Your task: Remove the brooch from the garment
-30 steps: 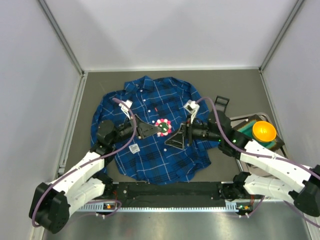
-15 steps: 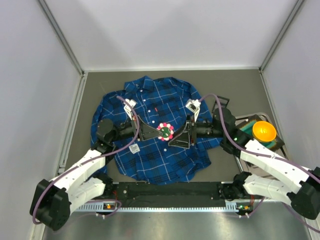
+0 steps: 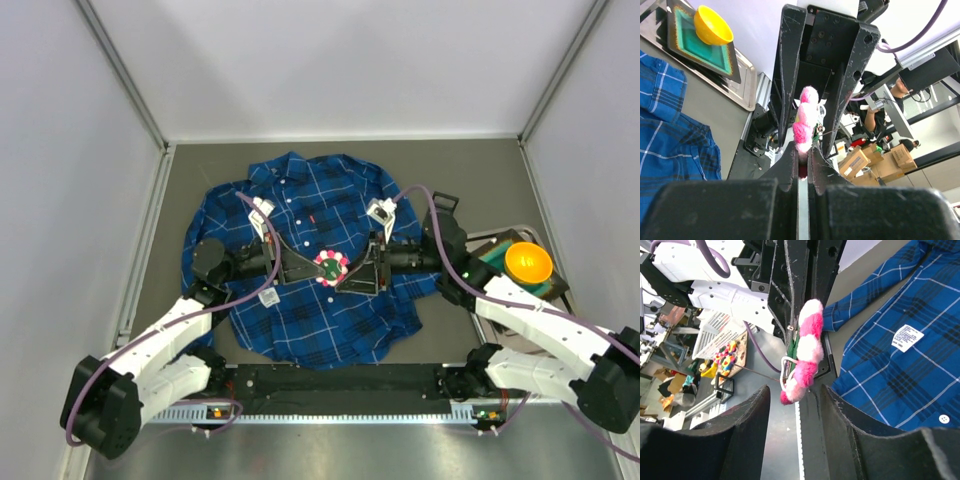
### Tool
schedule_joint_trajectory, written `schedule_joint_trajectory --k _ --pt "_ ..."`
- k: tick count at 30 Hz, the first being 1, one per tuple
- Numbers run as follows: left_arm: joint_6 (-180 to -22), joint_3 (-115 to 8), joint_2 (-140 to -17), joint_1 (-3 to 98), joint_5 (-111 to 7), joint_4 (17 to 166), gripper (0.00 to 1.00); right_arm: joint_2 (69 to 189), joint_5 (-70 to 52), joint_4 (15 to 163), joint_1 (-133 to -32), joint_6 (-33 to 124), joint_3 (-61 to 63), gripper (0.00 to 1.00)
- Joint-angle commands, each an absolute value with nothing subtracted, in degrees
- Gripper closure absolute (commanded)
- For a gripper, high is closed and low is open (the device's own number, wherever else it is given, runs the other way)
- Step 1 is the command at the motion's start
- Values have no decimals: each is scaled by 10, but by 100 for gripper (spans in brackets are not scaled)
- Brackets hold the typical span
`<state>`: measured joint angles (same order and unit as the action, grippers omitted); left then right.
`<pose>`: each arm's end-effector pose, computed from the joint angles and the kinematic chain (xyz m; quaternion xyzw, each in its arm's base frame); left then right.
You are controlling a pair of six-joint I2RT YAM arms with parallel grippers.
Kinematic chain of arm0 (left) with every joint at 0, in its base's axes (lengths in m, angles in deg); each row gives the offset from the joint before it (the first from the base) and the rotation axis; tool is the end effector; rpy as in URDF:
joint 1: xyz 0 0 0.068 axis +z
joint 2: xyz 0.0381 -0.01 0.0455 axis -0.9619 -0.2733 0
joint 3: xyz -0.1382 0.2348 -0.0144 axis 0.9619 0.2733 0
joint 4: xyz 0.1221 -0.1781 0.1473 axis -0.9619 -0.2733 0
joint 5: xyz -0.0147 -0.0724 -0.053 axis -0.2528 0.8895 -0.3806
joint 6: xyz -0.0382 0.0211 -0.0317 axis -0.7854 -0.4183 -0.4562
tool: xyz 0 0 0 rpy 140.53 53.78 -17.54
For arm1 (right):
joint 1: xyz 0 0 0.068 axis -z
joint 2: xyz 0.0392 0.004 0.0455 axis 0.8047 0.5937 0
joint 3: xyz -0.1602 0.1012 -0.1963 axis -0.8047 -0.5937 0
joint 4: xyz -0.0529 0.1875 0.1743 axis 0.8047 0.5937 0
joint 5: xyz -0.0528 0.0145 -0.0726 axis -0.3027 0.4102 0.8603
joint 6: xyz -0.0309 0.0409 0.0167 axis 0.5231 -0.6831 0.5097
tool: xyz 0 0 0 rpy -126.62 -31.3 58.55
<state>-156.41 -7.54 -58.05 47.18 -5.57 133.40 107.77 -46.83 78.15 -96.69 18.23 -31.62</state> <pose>0.1680 -0.1181 0.2902 0.1609 0.6312 -0.7059 0.2782 0.1555 0.1805 0.3160 -0.3122 0.6665 0.6093 0.2949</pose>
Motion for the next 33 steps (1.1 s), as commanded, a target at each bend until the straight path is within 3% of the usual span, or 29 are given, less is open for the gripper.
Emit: schedule_joint_trajectory --k 1,5,17,23,33 --pt "-1565 -82 -582 470 -39 1387 100 1073 -477 735 -950 176 -296 54" --pt "-1569 -81 -589 468 -37 1393 100 1073 -475 718 -941 158 -294 51" --pt "-1571 -87 -592 464 -44 1387 100 1104 -502 674 -941 123 -290 58" --pt "-1563 -93 -593 463 -47 1372 100 1096 -499 679 -942 127 -295 48" --pt "-1555 -102 -589 462 -52 1348 100 1088 -513 690 -941 116 -294 51"
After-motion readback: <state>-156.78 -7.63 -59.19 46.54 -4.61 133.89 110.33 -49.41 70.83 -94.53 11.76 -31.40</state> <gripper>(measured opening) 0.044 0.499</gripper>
